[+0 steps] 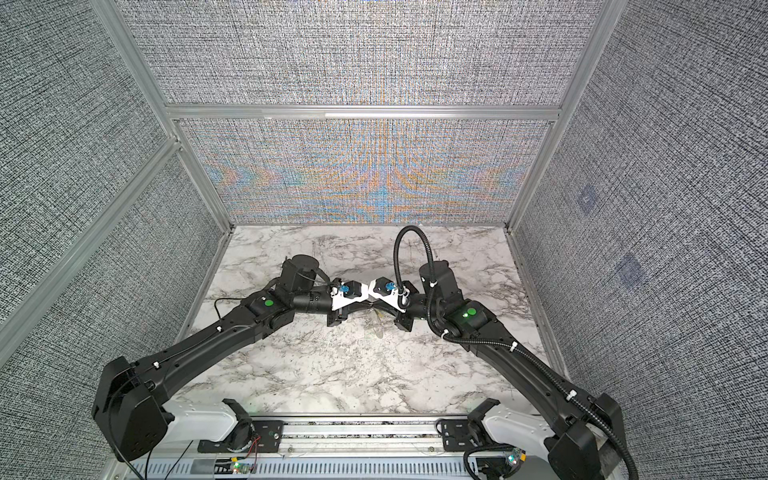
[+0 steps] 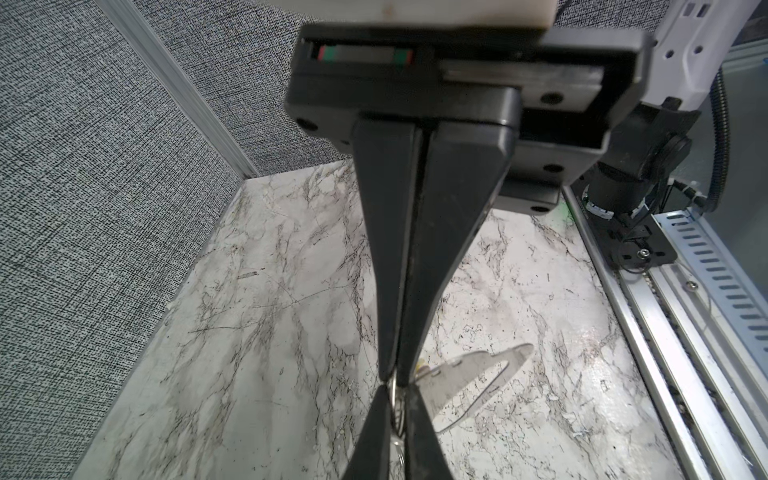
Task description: Remove the keys from the keyring
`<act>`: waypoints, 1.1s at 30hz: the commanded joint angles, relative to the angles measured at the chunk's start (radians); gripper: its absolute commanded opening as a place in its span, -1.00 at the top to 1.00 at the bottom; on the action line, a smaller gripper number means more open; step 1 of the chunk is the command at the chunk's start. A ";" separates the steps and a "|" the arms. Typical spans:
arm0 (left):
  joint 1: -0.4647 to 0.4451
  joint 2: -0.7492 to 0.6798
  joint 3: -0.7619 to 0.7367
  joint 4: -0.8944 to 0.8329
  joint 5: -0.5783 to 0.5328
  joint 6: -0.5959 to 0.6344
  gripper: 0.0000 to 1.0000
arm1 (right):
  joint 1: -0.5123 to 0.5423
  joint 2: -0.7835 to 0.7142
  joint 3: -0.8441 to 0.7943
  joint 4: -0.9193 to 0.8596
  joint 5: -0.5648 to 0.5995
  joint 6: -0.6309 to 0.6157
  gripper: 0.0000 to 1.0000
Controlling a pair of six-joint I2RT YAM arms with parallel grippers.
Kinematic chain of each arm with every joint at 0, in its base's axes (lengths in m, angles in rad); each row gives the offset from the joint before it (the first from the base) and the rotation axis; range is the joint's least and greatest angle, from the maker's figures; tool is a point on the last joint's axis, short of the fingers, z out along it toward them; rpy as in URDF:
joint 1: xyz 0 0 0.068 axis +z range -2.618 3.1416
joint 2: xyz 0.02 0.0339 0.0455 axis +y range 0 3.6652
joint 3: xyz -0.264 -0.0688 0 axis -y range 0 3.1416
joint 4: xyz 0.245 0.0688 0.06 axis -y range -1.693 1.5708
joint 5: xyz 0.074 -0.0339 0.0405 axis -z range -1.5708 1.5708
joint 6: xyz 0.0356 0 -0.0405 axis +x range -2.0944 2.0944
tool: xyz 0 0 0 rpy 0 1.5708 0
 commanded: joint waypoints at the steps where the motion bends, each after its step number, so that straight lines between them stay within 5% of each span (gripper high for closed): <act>1: 0.000 -0.001 0.007 0.035 0.004 -0.030 0.63 | 0.001 -0.002 0.005 -0.008 -0.010 -0.019 1.00; 21: 0.000 -0.003 0.001 0.037 0.003 -0.043 0.60 | 0.001 -0.008 0.000 -0.006 -0.005 -0.020 1.00; 33: 0.000 0.011 0.005 0.022 0.020 -0.031 0.95 | 0.002 -0.012 -0.010 0.019 0.009 -0.017 1.00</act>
